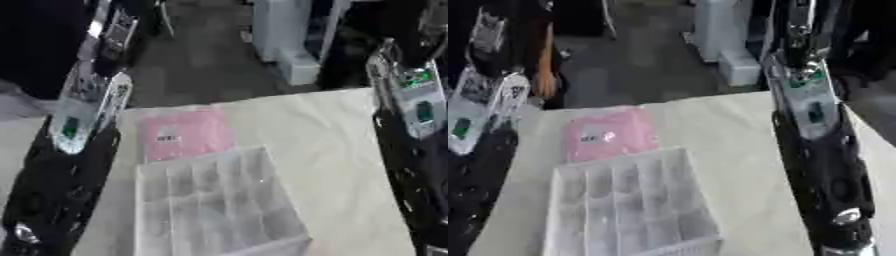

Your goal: Pick up objects on the table and place them in the box.

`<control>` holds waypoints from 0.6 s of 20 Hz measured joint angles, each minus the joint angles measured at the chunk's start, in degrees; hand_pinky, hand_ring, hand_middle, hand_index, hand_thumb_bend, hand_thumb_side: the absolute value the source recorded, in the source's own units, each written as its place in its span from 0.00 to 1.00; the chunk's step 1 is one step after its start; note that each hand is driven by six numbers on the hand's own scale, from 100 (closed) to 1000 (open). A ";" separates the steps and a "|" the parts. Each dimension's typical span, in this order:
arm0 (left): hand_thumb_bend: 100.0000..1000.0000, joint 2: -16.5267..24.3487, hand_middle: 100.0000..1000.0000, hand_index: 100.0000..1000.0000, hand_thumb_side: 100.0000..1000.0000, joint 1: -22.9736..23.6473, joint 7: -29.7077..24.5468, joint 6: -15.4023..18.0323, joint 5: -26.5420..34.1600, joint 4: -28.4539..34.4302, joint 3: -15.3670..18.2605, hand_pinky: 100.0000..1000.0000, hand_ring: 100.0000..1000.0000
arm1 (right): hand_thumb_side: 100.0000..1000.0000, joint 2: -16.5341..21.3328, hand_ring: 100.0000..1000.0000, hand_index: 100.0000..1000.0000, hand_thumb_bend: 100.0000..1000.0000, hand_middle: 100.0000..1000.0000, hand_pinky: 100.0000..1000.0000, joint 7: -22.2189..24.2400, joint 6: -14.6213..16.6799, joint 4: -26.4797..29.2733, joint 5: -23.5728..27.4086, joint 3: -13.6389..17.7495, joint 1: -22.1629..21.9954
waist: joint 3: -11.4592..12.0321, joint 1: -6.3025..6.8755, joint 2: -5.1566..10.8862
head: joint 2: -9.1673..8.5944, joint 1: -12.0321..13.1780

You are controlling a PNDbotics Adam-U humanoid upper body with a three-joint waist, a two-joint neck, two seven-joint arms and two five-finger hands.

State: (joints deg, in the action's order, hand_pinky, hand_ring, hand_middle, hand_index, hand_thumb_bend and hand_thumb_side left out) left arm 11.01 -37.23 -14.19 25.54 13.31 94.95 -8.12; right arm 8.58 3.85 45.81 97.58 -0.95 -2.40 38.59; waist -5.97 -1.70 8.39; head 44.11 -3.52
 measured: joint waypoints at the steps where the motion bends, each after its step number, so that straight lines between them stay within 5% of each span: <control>1: 0.09 -0.23 0.76 0.79 0.73 0.21 0.18 0.00 0.08 0.39 0.05 0.57 0.65 | 0.65 -0.27 0.69 0.69 0.00 0.77 0.50 0.31 0.12 0.09 0.13 -0.16 -0.30 | 0.11 0.10 -0.05 | 0.00 0.03; 12: 0.08 -0.52 0.76 0.79 0.74 1.38 1.52 -0.73 -0.36 3.37 0.71 0.57 0.65 | 0.64 -0.48 0.66 0.68 0.00 0.77 0.46 4.90 0.15 0.30 2.08 -0.75 -1.28 | -0.29 0.82 -2.48 | 0.01 2.30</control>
State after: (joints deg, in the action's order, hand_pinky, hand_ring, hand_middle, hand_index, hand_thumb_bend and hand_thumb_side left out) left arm 10.49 -35.85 -12.67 24.81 12.95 98.33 -7.41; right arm 8.09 8.75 45.96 97.88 1.13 -3.16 37.31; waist -6.26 -0.87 5.91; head 44.12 -1.22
